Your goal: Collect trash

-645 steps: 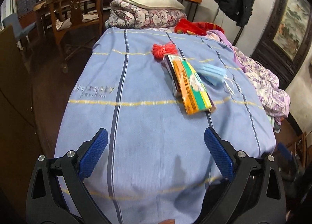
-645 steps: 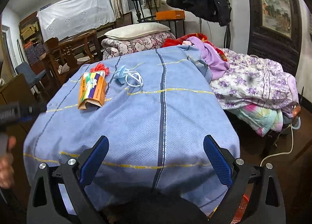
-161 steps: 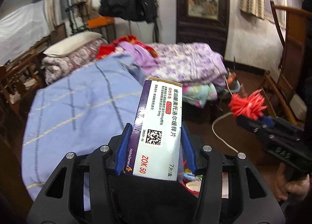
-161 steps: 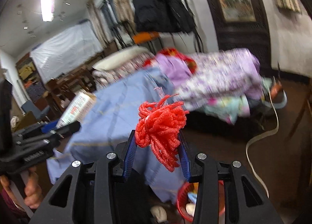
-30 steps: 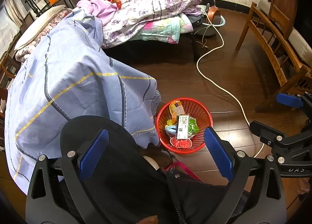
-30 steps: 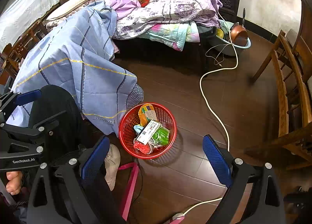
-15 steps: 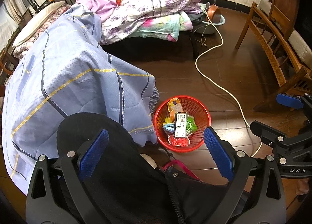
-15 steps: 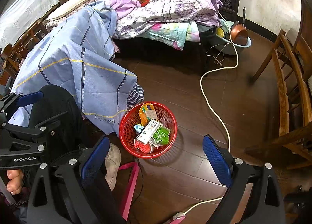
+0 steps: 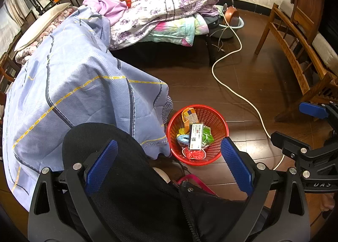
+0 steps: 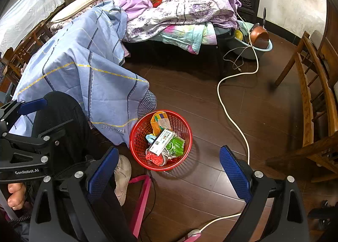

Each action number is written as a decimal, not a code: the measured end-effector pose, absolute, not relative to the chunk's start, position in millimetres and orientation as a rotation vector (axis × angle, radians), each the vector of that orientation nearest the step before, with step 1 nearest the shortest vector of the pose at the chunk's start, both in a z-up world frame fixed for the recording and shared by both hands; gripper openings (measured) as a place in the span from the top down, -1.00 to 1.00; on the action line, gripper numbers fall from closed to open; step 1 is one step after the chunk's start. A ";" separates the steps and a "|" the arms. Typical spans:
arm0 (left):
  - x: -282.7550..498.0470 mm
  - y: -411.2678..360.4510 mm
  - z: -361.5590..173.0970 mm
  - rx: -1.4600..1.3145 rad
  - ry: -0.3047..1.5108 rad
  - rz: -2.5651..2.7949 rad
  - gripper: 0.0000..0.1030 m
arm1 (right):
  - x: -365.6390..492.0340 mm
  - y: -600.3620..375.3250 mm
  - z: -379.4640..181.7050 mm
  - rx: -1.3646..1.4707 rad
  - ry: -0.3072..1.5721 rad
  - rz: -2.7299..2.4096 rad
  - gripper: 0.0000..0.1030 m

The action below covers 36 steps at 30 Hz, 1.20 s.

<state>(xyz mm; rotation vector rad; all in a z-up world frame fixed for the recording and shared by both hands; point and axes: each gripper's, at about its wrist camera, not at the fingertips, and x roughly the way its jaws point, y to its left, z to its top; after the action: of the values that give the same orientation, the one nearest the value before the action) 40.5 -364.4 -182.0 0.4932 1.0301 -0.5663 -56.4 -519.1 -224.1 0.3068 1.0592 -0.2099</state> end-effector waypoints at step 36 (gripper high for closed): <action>36.2 -365.1 -182.1 0.514 1.011 -0.574 -0.83 | -56.6 -519.1 -223.2 0.313 1.058 -0.208 -0.83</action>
<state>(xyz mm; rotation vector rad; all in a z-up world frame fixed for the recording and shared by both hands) 36.2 -365.1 -182.1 0.5138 1.0112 -0.5743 -56.6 -519.1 -223.2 0.3130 1.0576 -0.2083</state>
